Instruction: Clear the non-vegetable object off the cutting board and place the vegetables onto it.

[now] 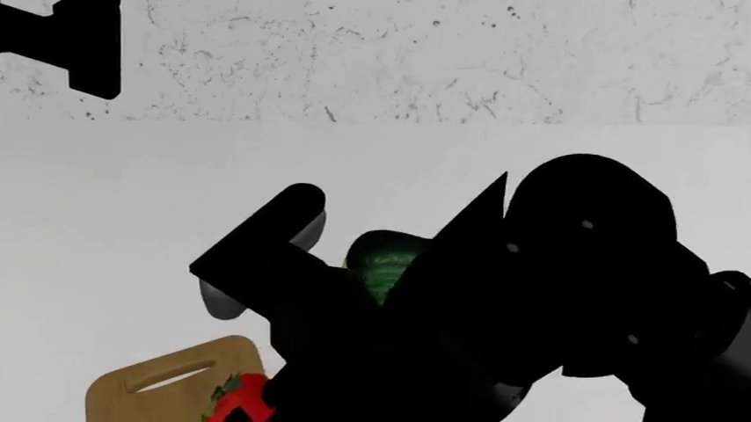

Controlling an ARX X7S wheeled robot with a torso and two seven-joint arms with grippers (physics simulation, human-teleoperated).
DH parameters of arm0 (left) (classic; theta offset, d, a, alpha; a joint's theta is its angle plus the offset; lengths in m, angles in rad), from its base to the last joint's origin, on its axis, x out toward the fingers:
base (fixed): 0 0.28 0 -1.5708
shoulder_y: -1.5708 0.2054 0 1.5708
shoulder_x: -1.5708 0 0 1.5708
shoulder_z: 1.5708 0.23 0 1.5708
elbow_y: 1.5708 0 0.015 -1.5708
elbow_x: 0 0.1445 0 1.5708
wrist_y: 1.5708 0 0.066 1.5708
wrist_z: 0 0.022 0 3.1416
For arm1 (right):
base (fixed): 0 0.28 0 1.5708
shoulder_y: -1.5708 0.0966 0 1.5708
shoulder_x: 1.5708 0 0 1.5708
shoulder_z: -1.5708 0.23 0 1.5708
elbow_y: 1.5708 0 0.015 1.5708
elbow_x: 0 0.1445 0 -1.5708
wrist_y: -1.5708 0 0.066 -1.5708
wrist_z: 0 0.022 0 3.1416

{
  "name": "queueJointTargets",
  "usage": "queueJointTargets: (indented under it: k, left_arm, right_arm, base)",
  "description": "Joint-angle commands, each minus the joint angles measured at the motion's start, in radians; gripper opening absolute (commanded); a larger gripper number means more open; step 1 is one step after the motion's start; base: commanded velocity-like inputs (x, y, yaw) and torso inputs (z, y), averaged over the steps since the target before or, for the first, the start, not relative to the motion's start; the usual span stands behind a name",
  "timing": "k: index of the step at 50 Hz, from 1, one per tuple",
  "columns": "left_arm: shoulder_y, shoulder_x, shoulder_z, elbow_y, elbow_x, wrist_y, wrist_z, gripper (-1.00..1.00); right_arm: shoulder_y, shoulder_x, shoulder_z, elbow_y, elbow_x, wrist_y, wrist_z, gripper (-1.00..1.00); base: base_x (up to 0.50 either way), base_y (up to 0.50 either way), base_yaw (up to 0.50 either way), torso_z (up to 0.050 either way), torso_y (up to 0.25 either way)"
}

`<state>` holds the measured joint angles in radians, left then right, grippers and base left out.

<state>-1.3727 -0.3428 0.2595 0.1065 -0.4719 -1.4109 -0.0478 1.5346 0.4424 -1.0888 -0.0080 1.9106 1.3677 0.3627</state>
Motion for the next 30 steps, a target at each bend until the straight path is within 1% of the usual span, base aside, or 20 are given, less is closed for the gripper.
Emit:
queueJointTargets:
  k: [1,11,20,23,28,30]
  left_arm:
    - [-0.02,0.023,-0.041,0.01,-0.004,-0.019,0.023,1.0]
    - [-0.037,0.032,-0.043,0.012,-0.015,-0.029,0.019,1.0]
    - [-0.017,0.034,-0.04,0.027,-0.027,-0.026,0.018,1.0]
    - [-0.008,0.034,-0.036,0.024,-0.028,-0.019,0.019,1.0]
    - [0.004,0.036,-0.04,0.025,-0.033,-0.013,0.017,1.0]
    - [0.002,0.037,-0.038,0.021,-0.033,-0.011,0.017,1.0]
  right_arm:
    - [0.067,0.071,-0.003,-0.052,0.189,-0.02,0.169,-1.0]
    - [0.09,0.204,-0.044,-0.087,0.28,-0.044,0.283,-1.0]
    - [0.034,0.345,-0.044,-0.13,0.272,-0.083,0.329,-1.0]
    - [0.048,0.389,-0.037,-0.132,0.266,-0.083,0.346,-1.0]
    - [0.037,0.461,-0.03,-0.115,0.225,-0.077,0.34,-1.0]
    - [0.027,0.474,-0.034,-0.095,0.171,-0.055,0.314,-1.0]
  base:
    - [0.0,0.0,0.0,0.0,0.0]
    - [0.0,0.0,0.0,0.0,0.0]
    - [0.0,0.0,0.0,0.0,0.0]
    - [0.0,0.0,0.0,0.0,0.0]
    - [0.0,0.0,0.0,0.0,0.0]
    - [0.0,0.0,0.0,0.0,0.0]
